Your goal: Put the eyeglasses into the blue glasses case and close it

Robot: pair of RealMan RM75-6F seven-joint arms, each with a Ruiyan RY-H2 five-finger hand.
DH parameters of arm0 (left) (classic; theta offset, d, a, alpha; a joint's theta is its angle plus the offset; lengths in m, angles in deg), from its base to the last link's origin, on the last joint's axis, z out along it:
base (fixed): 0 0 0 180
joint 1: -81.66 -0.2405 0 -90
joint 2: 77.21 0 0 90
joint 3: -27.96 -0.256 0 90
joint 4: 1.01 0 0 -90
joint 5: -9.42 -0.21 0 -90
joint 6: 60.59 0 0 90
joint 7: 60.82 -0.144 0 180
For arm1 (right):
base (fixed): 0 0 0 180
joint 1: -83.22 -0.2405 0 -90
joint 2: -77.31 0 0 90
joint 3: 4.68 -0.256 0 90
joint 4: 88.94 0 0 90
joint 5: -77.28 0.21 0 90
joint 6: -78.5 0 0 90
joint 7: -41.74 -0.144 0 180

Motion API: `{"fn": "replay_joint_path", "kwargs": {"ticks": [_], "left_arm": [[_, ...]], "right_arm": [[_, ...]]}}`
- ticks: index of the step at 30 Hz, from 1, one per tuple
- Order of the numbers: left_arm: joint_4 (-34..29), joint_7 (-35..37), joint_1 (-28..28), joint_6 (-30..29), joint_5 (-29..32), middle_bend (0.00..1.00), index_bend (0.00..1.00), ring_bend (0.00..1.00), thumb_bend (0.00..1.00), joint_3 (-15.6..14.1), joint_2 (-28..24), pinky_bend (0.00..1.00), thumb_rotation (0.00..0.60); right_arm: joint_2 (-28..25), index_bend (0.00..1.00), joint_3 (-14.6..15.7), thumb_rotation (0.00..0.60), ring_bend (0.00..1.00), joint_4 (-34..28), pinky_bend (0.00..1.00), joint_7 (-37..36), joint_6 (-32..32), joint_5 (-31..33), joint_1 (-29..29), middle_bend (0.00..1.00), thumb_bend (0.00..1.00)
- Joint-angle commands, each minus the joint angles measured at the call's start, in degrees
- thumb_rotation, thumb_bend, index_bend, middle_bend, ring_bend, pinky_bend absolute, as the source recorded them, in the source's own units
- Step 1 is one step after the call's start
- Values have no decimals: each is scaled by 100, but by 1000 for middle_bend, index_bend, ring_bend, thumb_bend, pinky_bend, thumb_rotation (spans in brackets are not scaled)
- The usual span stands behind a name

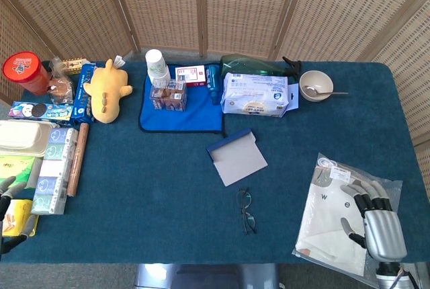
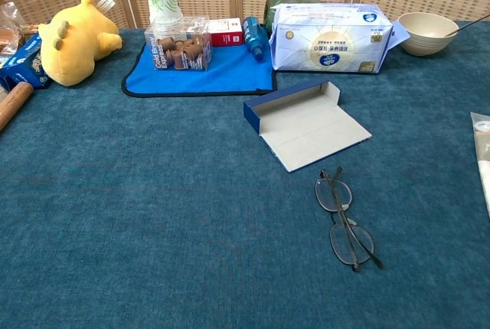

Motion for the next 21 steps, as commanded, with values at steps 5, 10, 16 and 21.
{"fn": "replay_joint_path", "kwargs": {"ticks": [5,10,16,21], "left_arm": [[-145,-6,10,-66,-64,144,206,53,294,37,-150,0,600],[-248,32,39,-53,-81,144,206,53,293,58,-263,0,600],[-329,4,122,47,-22,144,206,53,293,115,-329,0,600],[-339,-36,188,140,31,144,206,53,292,148,-345,0,600]], "right_arm": [[-67,237,51,600,152,-122,116,-109,208,-297,-219,259,280],[-122,232,84,600,153,-239,117,-162,478,-468,-436,259,281],[-181,225,106,600,152,-440,116,-275,1061,-583,-848,259,280],[-170,221,90,600,153,-512,116,-285,1422,-556,-1091,259,280]]}}
